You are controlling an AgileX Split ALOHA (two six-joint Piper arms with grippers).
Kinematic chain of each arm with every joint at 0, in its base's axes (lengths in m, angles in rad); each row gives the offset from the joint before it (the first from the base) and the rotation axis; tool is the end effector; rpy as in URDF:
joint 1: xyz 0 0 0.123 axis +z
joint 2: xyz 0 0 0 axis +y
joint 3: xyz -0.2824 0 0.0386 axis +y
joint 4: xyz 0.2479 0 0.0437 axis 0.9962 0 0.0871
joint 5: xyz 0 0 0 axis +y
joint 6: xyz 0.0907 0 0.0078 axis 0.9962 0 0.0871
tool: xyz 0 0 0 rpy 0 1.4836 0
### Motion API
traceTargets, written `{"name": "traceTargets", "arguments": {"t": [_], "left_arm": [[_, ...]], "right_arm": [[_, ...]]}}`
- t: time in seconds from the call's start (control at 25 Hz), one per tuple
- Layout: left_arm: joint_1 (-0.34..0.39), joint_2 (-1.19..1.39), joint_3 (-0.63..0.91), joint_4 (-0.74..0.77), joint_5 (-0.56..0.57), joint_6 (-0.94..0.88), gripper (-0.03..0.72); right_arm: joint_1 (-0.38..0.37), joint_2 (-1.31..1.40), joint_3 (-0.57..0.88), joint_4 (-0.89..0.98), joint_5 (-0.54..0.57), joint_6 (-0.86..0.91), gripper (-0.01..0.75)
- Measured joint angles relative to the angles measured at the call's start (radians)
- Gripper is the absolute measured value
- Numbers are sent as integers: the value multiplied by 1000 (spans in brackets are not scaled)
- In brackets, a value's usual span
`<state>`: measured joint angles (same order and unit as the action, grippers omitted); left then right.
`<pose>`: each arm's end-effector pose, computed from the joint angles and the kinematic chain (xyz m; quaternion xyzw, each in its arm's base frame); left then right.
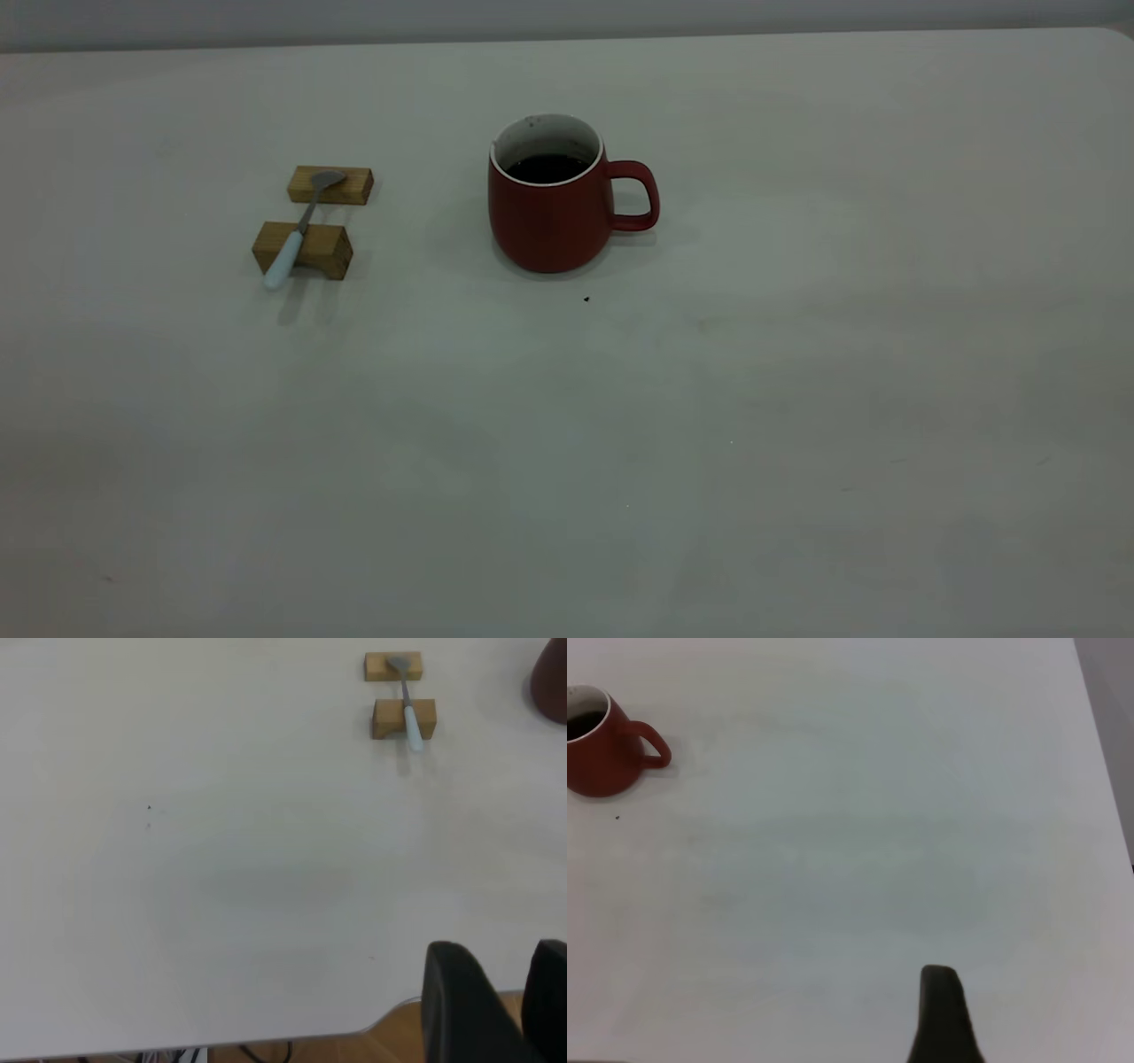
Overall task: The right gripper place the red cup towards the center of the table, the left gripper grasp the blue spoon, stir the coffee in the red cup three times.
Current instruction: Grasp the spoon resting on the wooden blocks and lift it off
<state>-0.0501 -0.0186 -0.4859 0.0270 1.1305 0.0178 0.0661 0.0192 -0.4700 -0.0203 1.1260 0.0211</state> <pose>-0.0090 0.0027 0.2676 0.0285 0.8693 0.0055 0.4935 -0.0017 -0.0018 0.2638 -0.0194 0.8814 0.0104 0.4718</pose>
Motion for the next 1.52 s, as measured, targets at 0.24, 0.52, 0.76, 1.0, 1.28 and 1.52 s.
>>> {"name": "traceTargets", "arguments": {"t": [0.24, 0.52, 0.76, 1.0, 1.28, 1.52], "left_arm": [[0, 0, 0, 0, 0, -4, 244], [0, 0, 0, 0, 0, -6, 244], [0, 92, -34, 0, -83, -48, 325], [0, 376, -68, 0, -228, -72, 484], [0, 792, -157, -3, -370, -92, 505], [0, 1130, -269, -67, -426, -104, 505]], "right_arm": [[0, 0, 0, 0, 1, 0, 578], [0, 0, 0, 0, 1, 0, 578], [0, 0, 0, 0, 2, 1, 578], [0, 0, 0, 0, 2, 1, 578], [0, 0, 0, 0, 3, 1, 578], [0, 0, 0, 0, 3, 1, 578]]}}
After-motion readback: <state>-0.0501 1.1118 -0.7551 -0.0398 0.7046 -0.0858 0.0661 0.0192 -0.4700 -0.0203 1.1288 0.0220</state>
